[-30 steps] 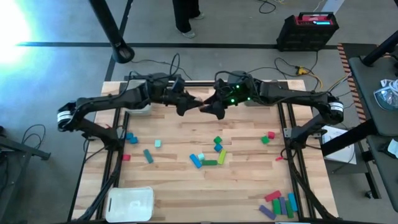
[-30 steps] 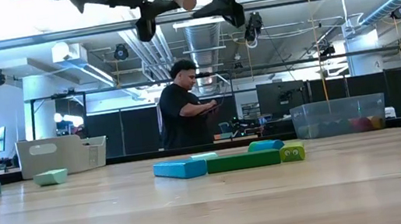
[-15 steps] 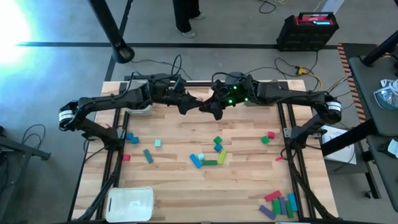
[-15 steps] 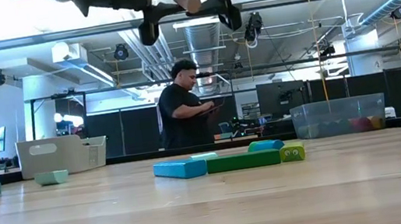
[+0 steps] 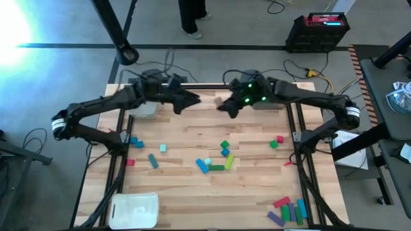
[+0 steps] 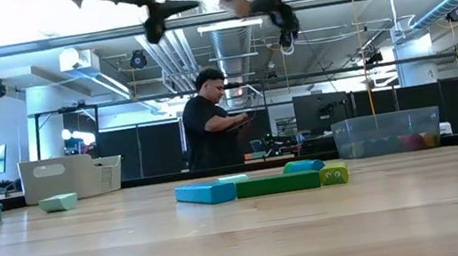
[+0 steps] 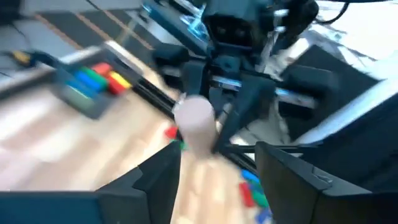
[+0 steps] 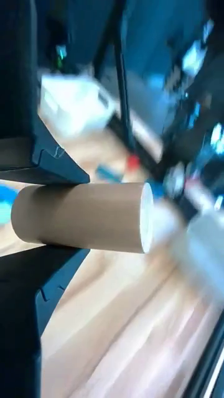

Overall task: Sort blocks
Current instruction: Put the brown cylindrical block into the black bin

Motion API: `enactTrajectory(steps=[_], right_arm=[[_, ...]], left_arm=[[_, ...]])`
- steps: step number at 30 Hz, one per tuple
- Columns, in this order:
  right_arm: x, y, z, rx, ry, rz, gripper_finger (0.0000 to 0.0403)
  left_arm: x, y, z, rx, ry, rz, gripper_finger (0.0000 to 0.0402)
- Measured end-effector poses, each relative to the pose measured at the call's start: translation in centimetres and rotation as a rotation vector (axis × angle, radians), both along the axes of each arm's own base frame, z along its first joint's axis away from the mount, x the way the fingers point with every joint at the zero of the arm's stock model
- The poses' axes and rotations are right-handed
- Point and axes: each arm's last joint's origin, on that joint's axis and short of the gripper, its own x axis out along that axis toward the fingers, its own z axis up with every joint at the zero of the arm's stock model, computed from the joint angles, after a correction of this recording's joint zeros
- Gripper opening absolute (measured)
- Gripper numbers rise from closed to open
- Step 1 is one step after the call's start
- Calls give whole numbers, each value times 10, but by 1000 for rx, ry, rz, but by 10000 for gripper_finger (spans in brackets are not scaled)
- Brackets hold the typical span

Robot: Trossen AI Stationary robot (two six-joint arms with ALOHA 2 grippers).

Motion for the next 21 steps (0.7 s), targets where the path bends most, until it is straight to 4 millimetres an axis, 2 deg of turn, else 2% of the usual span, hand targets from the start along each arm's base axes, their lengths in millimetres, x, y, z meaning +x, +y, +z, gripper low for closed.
enactTrajectory(steps=[4, 9, 11, 14, 17, 21], right_arm=[[-39, -18, -8, 32, 263, -164, 123], [-89, -56, -33, 103, 648, -463, 123], [-103, -71, -42, 171, 726, -626, 123], [-120, -94, -55, 256, 747, -806, 123], [-131, -111, -67, 284, 782, -858, 123], [-133, -124, -80, 219, 842, -739, 123]], left_arm=[[-30, 4, 9, 89, 74, 113, 203], [-58, -1, 22, 187, 102, 224, 207], [-64, -3, 25, 197, 100, 254, 207], [-69, -5, 29, 202, 84, 265, 208], [-70, -6, 29, 198, 94, 264, 208], [-72, -7, 26, 195, 126, 257, 208]])
